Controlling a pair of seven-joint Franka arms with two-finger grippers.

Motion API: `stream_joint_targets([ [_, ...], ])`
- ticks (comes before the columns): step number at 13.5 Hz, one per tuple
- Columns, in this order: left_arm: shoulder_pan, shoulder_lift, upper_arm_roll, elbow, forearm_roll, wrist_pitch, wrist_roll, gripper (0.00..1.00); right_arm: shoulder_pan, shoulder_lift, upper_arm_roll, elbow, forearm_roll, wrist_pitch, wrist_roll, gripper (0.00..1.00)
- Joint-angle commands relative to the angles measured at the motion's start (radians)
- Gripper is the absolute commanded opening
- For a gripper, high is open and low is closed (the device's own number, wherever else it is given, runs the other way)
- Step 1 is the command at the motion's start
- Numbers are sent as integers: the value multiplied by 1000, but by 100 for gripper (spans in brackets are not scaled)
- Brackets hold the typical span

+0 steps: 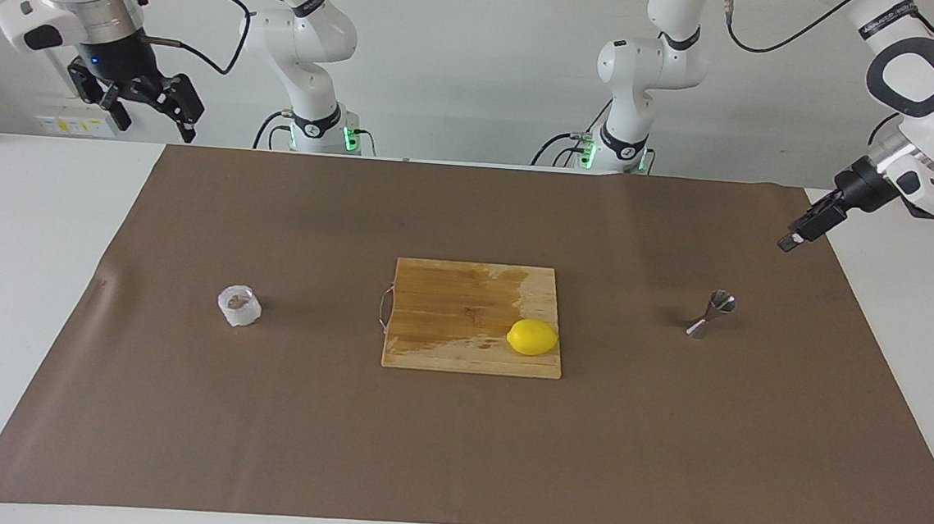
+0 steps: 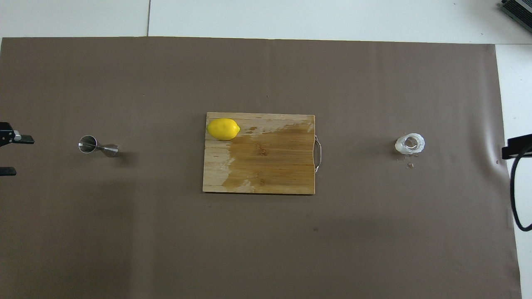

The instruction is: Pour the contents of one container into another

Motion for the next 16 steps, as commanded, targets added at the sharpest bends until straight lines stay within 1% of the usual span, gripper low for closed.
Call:
stream_joint_targets([
  [1,2,28,11,-23,-79,61,-113,100,-1,-23,8,-23,19,9,-28,100],
  [5,2,29,11,-112,-170,176,-232,100,1,-23,8,-23,21,18,-6,100],
  [6,2,32,19,-118,-184,175,-236,100,1,-23,8,-25,25,18,15,100],
  [7,-1,44,49,-121,-217,170,-237,100,-5,-15,7,-17,66,21,33,100],
  [8,-10,68,72,-120,-250,170,-239,100,-16,1,5,15,85,1,34,100],
  [10,-11,111,85,-121,-277,178,-237,100,-19,53,4,101,74,-49,23,100],
  [11,-11,136,89,-121,-299,176,-239,100,-16,73,7,126,62,-52,-14,100],
  [12,-13,151,110,-126,-322,176,-239,100,-4,75,8,124,44,-53,-73,100],
  [13,-14,154,117,-150,-352,173,-239,100,2,72,10,120,39,-53,-86,100],
  [15,-16,156,129,-201,-425,172,-239,100,2,66,12,110,56,-51,-57,100],
  [16,-21,165,150,-206,-442,164,-239,100,4,63,12,103,57,-51,-31,100],
])
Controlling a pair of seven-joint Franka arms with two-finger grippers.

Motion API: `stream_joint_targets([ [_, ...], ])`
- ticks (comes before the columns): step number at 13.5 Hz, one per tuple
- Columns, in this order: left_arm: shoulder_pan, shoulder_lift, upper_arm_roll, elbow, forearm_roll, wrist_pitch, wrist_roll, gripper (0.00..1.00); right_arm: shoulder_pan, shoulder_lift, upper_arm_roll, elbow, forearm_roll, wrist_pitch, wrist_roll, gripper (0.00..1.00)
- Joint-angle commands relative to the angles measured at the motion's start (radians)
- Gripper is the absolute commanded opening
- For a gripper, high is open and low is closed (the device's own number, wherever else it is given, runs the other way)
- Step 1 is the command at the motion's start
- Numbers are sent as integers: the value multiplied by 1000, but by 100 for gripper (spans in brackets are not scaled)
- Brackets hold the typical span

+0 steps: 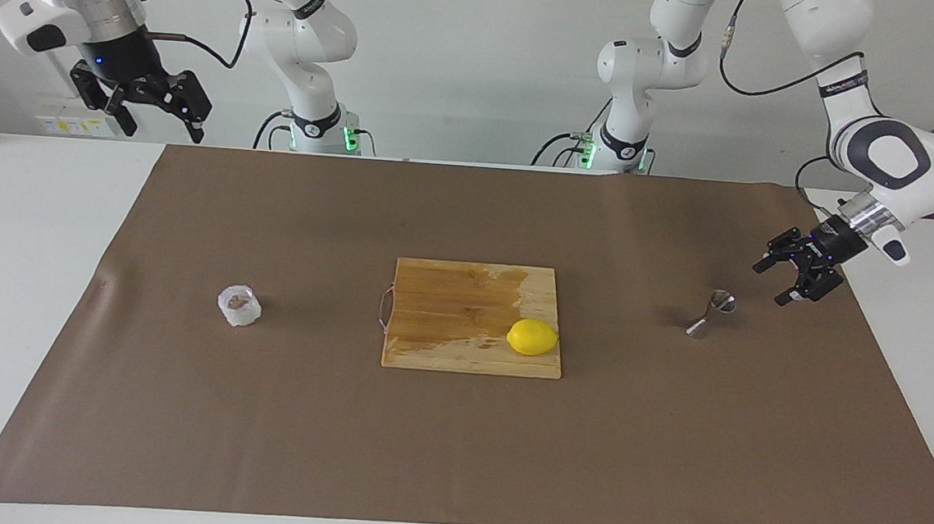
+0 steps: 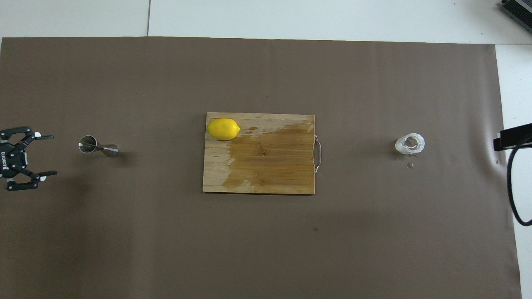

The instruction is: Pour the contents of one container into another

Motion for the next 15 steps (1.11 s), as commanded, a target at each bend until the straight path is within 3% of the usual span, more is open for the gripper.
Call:
stream_joint_targets([
  [1,-38,-2,56,-42,-62,3,-18,100,-4,1,0,8,6,-17,25,100],
  [7,-50,13,61,-101,-180,12,-164,100,-4,-2,0,3,6,-17,24,100],
  [15,-142,7,59,-144,-245,84,-291,100,-4,-17,0,-29,6,-11,25,100],
])
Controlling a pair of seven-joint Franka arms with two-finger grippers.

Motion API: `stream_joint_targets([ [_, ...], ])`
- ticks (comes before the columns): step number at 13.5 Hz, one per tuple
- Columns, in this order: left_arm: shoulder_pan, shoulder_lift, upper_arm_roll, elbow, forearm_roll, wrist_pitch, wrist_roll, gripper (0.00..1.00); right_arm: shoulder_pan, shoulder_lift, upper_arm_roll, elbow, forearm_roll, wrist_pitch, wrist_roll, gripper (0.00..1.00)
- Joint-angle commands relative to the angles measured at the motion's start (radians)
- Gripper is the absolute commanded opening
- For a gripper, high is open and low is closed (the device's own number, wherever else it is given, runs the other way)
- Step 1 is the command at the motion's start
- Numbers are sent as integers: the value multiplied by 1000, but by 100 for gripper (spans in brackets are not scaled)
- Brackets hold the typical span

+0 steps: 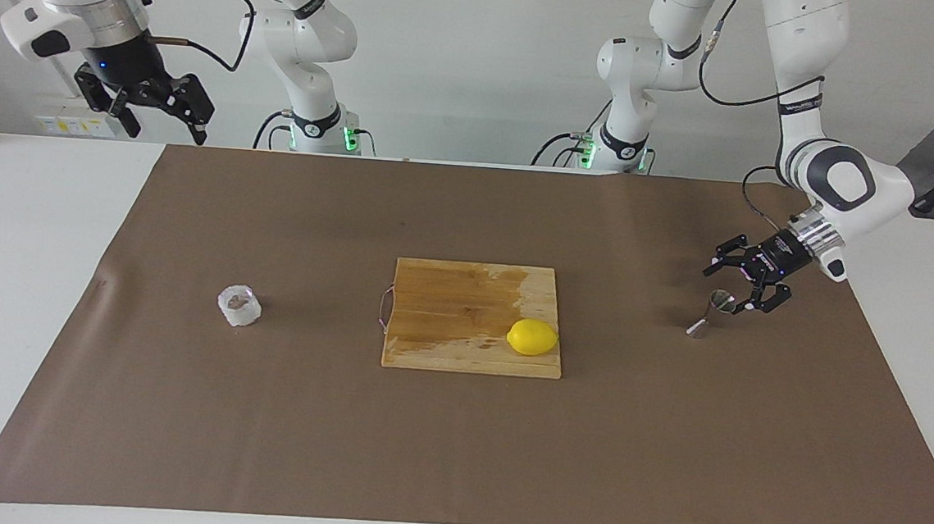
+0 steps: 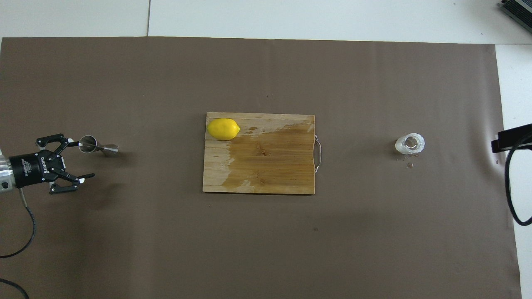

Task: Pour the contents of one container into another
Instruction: 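Reach the left gripper to the small metal cup and close on it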

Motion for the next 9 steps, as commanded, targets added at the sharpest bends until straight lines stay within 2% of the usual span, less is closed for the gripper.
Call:
stream_joint_targets([
  [1,-37,-15,20,-24,-44,58,-38,100,-3,-18,2,-23,6,-6,15,100],
  [9,-71,-9,10,-24,-104,122,-71,100,-5,-23,2,-34,6,-4,13,100],
])
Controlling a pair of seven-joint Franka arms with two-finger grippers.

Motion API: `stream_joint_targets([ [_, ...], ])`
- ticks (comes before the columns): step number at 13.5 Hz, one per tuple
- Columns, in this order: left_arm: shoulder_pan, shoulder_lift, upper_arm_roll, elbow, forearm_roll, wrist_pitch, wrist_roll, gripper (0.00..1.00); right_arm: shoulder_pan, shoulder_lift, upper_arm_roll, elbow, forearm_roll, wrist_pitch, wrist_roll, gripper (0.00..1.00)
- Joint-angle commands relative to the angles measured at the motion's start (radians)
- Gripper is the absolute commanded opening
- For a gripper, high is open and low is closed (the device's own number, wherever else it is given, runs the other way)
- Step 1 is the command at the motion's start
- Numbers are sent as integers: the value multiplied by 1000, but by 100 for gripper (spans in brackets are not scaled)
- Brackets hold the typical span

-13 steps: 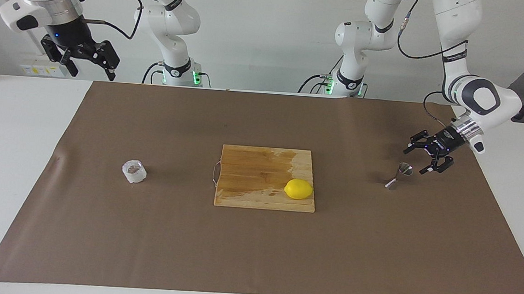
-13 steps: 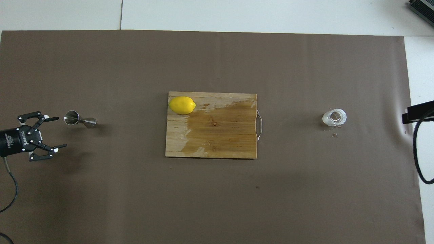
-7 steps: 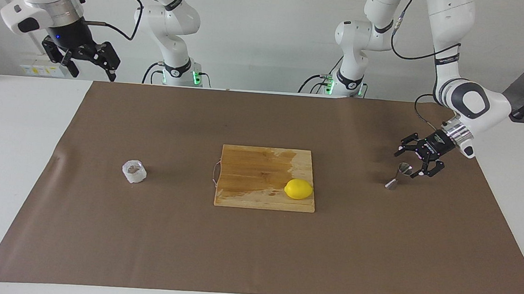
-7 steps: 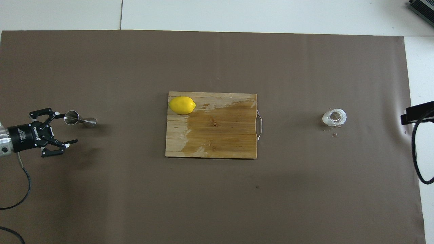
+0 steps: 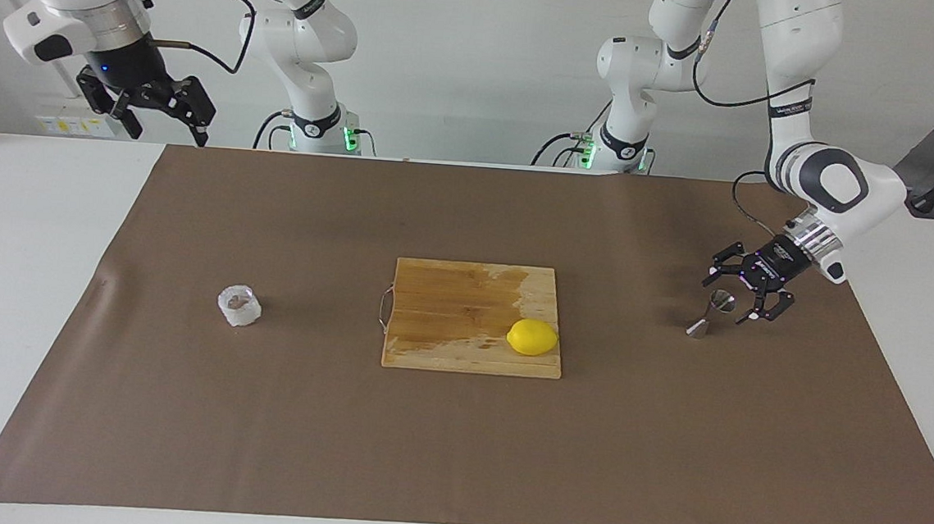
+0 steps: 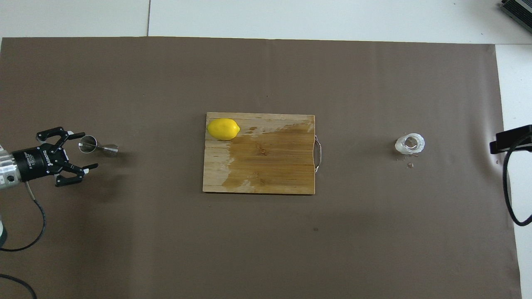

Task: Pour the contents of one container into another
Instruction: 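Reach the left gripper to the small metal cup and close on it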

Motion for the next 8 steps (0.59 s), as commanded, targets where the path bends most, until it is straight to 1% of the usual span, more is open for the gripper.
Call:
stream_joint_targets([
  [1,-42,-7,11,-22,-28,47,-10,100,-5,-24,2,-27,6,-1,13,100],
  [8,-51,-7,2,-33,-45,83,-8,100,-5,-25,2,-29,6,10,13,100],
])
